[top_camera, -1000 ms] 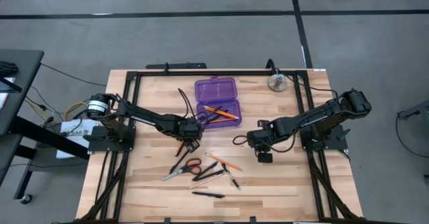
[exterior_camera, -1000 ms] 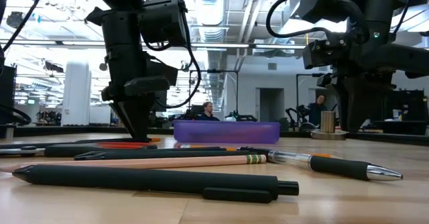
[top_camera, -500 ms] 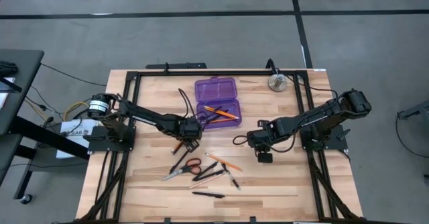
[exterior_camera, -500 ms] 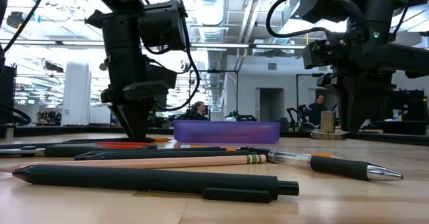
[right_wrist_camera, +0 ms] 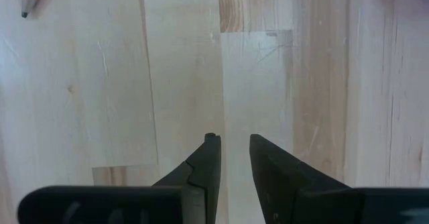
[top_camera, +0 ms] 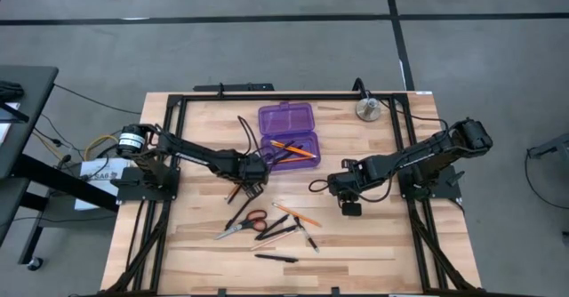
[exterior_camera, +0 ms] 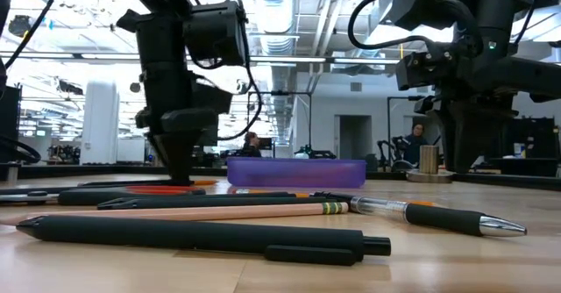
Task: Pick & place school supplies into a supply box
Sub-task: Put the black pen into the purple supply box
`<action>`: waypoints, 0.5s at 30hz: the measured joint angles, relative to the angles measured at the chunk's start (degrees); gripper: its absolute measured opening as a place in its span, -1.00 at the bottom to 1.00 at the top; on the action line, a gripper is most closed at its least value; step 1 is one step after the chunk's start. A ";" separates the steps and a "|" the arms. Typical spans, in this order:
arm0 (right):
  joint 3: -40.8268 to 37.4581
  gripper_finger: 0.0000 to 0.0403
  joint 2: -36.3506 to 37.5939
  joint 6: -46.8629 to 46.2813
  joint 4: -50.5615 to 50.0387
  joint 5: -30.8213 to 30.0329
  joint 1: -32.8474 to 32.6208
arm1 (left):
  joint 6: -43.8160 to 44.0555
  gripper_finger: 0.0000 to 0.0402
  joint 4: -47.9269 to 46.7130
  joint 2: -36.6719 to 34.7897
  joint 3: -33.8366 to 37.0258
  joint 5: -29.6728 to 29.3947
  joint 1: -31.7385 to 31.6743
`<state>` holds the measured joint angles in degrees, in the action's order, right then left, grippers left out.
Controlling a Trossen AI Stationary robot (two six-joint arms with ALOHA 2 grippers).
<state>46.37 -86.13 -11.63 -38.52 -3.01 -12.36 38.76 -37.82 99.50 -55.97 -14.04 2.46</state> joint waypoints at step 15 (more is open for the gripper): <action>0.00 -0.62 0.00 -0.01 0.00 0.00 0.00 | 0.13 -0.32 -2.45 -0.02 -1.61 -0.69 0.15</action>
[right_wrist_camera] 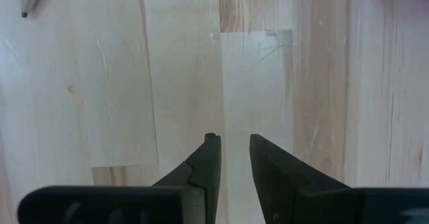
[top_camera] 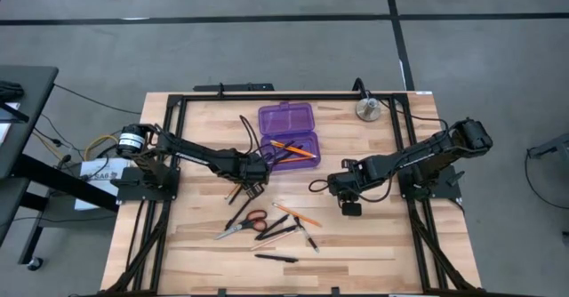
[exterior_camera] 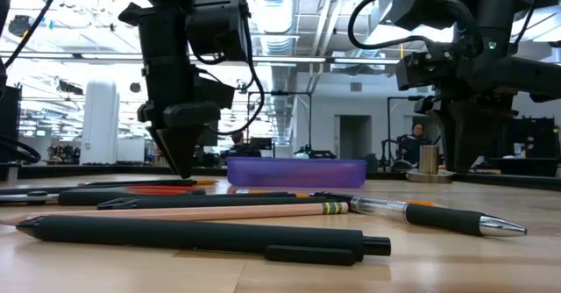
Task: Pick & place school supplies into a supply box
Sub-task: Put the black pen into the purple supply box
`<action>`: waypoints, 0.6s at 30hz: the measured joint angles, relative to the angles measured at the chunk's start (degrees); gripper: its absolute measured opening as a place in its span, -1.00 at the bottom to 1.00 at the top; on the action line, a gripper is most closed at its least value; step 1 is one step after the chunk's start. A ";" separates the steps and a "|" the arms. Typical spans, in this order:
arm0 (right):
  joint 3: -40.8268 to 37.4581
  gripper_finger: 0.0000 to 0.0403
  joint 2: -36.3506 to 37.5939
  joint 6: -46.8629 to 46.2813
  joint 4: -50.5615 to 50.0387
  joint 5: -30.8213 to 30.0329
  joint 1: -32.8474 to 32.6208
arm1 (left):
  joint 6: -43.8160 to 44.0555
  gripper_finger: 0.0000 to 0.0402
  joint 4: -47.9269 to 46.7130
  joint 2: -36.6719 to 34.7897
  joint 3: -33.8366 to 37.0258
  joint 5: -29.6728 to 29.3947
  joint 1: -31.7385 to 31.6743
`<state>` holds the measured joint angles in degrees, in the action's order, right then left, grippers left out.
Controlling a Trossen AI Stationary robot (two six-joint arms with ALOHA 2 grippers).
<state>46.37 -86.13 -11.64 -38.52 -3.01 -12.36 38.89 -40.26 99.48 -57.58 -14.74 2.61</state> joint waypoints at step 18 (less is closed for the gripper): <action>0.00 -0.62 0.00 -0.39 0.00 0.00 0.00 | 1.91 -0.32 1.60 -0.02 -0.04 2.45 1.51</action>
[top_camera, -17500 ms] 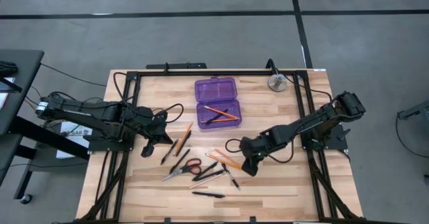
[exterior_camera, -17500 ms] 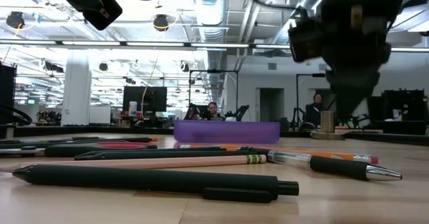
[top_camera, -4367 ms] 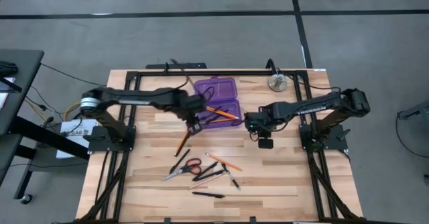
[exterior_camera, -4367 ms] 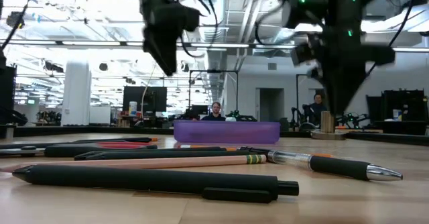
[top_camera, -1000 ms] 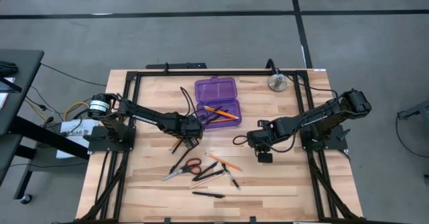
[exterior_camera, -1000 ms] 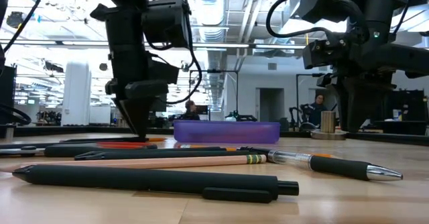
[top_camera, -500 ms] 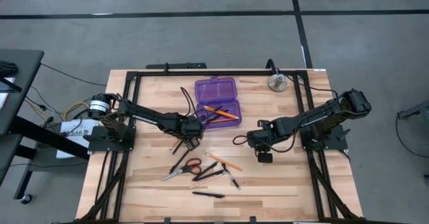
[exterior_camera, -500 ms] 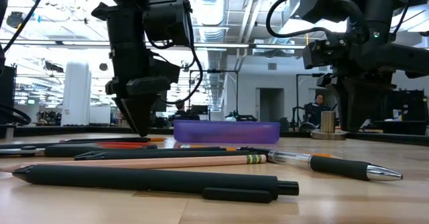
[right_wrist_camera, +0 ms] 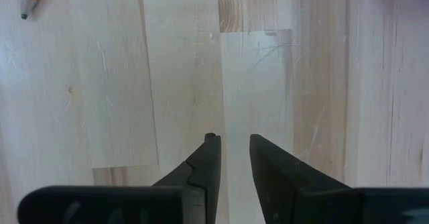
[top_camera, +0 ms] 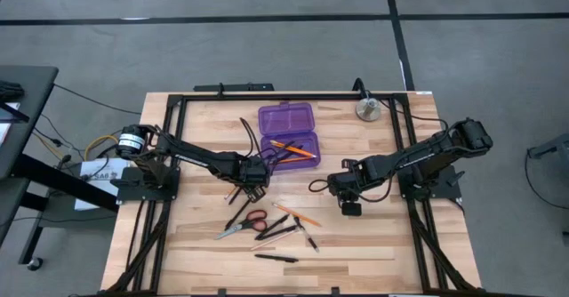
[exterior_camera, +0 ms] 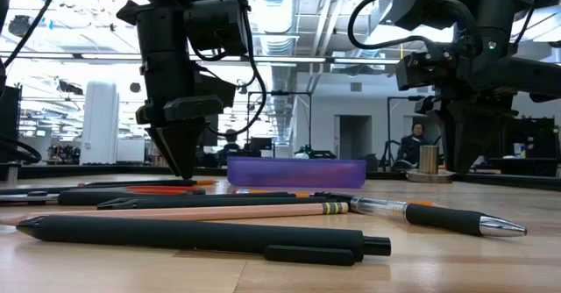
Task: Pick & place school supplies into a supply box
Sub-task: Put the black pen into the purple supply box
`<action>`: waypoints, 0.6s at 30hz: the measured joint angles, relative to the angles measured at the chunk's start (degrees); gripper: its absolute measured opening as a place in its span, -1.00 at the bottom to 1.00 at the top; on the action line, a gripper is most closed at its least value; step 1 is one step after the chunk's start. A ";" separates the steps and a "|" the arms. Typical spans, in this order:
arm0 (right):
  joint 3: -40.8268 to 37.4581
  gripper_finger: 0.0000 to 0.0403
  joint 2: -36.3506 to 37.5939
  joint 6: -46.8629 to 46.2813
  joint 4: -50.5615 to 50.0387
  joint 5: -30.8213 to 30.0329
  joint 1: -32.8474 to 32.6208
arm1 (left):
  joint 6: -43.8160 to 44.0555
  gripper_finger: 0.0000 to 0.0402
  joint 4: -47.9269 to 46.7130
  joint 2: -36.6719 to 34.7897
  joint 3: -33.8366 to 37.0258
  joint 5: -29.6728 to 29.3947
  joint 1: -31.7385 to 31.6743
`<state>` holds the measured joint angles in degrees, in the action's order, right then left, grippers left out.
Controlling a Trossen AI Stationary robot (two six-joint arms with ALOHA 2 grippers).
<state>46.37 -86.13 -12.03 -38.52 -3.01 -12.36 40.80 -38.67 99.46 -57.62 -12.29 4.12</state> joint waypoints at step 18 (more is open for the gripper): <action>0.00 -0.62 0.00 -0.02 0.20 0.00 0.00 | 1.46 -0.32 1.17 0.04 2.61 1.04 -0.09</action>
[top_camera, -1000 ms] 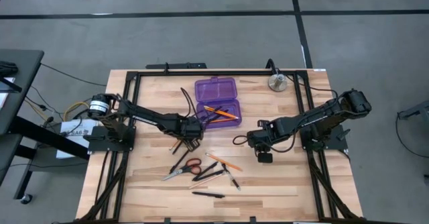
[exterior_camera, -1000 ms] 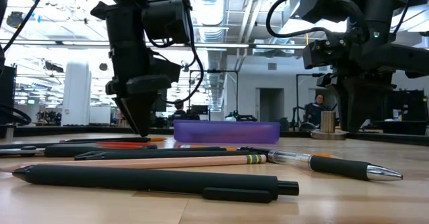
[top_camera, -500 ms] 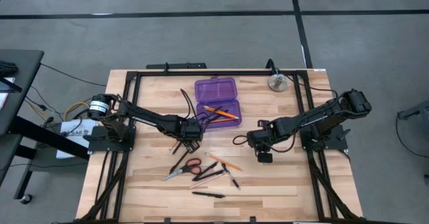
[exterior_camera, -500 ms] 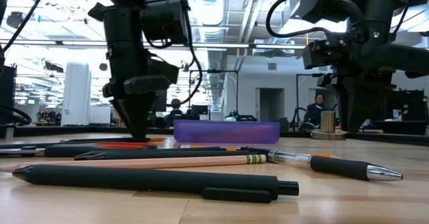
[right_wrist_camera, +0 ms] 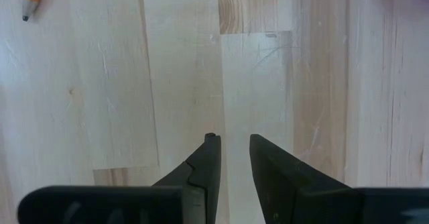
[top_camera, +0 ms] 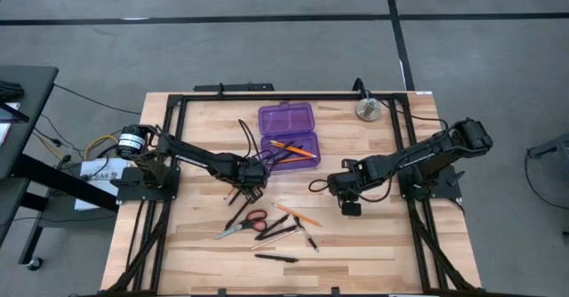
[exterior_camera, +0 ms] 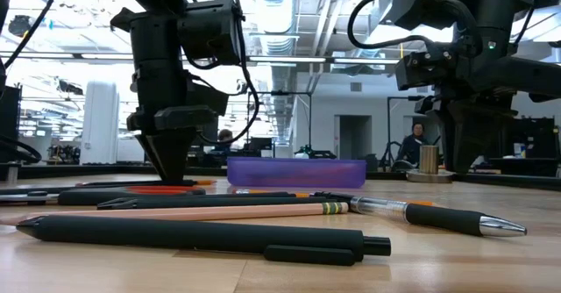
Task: Pick & place school supplies into a supply box
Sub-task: Put the black pen into the purple supply box
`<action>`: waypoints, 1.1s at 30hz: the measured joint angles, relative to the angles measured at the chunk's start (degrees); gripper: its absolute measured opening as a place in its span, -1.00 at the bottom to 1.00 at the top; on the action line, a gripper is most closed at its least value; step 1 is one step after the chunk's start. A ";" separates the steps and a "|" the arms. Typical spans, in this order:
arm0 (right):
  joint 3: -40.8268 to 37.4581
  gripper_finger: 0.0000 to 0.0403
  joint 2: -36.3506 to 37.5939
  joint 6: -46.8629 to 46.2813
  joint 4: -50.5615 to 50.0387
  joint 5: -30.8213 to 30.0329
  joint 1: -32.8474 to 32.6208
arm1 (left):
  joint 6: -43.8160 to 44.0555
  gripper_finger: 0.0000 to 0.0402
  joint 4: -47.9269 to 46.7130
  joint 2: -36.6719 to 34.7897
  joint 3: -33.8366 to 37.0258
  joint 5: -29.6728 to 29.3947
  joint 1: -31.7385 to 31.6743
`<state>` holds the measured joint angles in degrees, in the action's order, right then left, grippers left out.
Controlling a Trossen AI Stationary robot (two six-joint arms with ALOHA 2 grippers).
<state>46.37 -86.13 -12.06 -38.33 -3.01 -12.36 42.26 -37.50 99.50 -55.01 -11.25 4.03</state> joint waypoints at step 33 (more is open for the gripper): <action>0.00 -0.62 0.00 -0.04 -0.03 0.04 0.00 | -1.38 -0.90 5.65 -0.04 0.01 3.96 0.69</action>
<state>46.37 -86.13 -12.10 -38.36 -2.96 -12.36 40.88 -31.84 99.46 -55.00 -7.29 4.72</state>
